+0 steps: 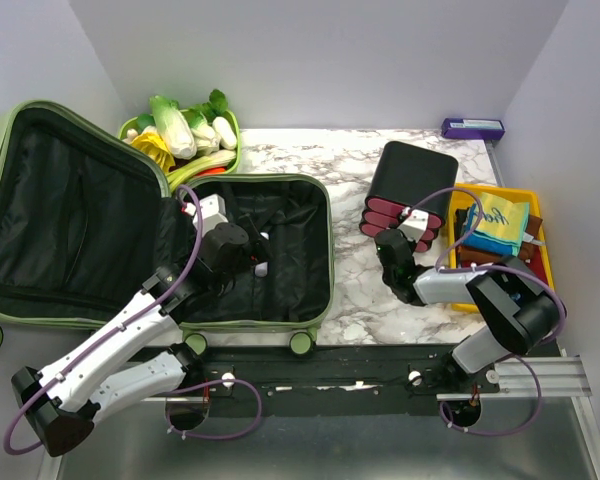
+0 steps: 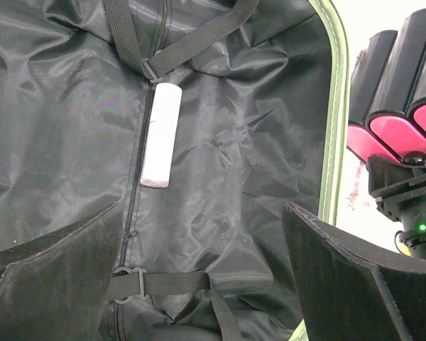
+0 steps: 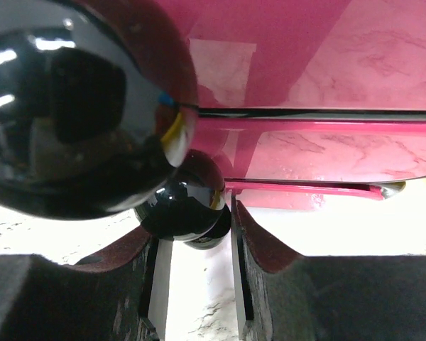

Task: Open, take out, and arrange the luggage

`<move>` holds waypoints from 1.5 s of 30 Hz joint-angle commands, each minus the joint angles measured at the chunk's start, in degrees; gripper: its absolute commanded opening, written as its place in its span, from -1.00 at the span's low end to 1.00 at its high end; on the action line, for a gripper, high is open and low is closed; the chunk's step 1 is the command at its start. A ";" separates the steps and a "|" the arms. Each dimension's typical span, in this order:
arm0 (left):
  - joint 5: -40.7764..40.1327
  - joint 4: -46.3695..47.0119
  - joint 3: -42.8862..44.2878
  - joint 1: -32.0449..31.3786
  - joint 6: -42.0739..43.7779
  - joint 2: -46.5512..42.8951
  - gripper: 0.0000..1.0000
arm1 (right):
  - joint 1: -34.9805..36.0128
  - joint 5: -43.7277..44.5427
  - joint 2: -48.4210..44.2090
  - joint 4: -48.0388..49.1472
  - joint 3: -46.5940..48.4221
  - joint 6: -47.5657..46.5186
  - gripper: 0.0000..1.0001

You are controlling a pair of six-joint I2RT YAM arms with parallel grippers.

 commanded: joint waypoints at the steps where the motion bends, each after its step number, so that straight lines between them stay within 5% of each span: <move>1: -1.64 -1.44 -0.80 0.44 -0.25 -1.09 0.98 | -0.09 0.54 -2.04 -4.55 -0.50 3.72 -0.63; 25: -1.20 -0.38 -1.33 0.44 0.81 -0.65 0.98 | 7.81 -3.59 -16.89 -32.24 -3.49 19.63 -0.59; 36: -1.72 -0.56 -1.42 0.44 0.63 -0.30 0.98 | 9.31 -5.35 -22.43 -35.86 -5.51 22.18 -0.49; 45: -1.81 -1.08 -1.33 0.44 0.54 0.14 0.97 | 10.54 -5.27 -22.25 -41.22 -4.55 24.38 0.09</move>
